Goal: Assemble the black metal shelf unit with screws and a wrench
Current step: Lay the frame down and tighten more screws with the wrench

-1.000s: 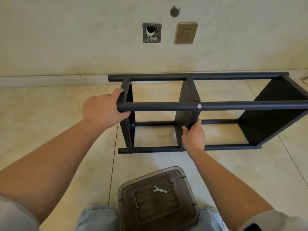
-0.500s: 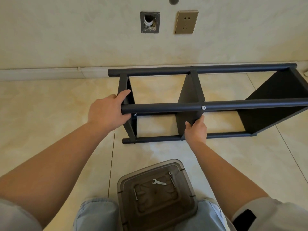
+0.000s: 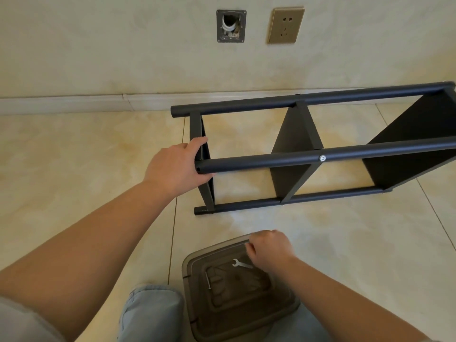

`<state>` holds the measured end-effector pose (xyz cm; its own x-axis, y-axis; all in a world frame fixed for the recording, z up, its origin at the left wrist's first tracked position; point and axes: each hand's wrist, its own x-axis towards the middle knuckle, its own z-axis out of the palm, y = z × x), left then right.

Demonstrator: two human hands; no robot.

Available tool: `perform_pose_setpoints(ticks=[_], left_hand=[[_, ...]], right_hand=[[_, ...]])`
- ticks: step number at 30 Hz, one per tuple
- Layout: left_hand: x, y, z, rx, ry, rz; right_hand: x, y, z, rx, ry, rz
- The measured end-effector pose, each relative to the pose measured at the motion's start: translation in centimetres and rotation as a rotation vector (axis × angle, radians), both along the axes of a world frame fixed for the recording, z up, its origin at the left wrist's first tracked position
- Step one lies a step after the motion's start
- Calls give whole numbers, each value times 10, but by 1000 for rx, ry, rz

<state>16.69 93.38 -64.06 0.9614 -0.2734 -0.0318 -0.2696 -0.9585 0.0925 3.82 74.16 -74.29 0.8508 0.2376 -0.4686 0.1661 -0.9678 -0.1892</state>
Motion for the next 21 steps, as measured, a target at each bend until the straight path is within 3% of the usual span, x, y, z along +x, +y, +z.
perform_pose_setpoints(ticks=[6,10,21], left_hand=[[-8,-6,-6,-27,-63,45],[-10,-8,-9,-116,-52,72],[-18,-14,-7,-181,-1,86]], right_hand=[[-15,11,-40,-121,173,174],[-24,13,-59,-191,286,114],[-22,19,-91,-276,350,-80]])
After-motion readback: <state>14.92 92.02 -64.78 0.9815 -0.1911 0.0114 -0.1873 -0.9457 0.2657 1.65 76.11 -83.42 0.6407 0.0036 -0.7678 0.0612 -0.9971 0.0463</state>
